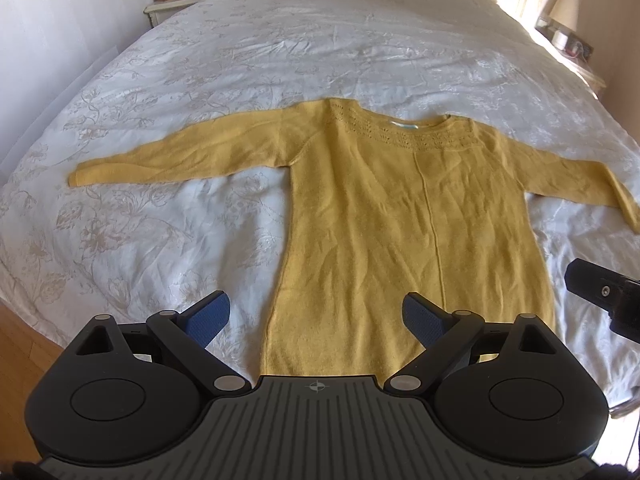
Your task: Fold small clothes
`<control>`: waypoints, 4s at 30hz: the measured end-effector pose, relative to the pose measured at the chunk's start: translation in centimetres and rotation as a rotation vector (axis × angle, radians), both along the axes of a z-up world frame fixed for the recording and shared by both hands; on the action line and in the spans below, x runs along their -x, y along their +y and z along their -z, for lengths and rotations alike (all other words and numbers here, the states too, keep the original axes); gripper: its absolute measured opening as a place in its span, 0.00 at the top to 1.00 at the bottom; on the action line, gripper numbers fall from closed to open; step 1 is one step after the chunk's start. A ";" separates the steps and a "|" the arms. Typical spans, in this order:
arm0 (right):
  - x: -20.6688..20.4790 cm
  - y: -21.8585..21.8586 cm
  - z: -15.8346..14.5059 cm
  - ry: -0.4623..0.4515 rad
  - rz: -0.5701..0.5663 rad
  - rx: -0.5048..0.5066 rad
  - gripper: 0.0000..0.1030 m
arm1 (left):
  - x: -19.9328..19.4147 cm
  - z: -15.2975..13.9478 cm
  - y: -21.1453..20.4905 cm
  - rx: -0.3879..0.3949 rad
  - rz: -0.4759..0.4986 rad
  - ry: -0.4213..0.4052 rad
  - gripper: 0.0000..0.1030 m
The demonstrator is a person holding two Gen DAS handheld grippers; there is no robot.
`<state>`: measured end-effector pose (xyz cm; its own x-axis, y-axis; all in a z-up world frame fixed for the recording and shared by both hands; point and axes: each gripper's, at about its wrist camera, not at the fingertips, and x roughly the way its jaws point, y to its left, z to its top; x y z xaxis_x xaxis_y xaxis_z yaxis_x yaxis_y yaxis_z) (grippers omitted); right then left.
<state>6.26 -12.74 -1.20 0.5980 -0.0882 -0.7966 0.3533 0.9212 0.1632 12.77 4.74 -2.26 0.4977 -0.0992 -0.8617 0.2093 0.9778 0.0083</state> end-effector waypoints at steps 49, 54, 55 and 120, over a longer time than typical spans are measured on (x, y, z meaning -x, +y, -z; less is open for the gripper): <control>-6.8 -45.5 13.9 0.201 0.250 0.006 0.34 | -7.3 3.8 -18.4 0.020 -0.118 -0.028 0.37; -6.4 -48.2 15.7 0.166 0.333 -0.125 0.51 | -7.4 3.7 -18.2 0.020 -0.135 -0.003 0.37; -6.3 -48.4 15.7 0.155 0.343 -0.144 0.57 | -7.4 3.7 -18.1 0.020 -0.137 -0.005 0.37; -19.5 -5.4 8.3 -0.177 -0.255 0.092 0.00 | -22.3 10.2 -4.1 0.166 0.150 -0.005 0.37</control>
<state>25.77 -18.15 -9.46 0.7387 0.0159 -0.6739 0.0826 0.9901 0.1138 35.04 0.59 -12.47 0.4710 -0.3126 -0.8249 0.3531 0.9237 -0.1485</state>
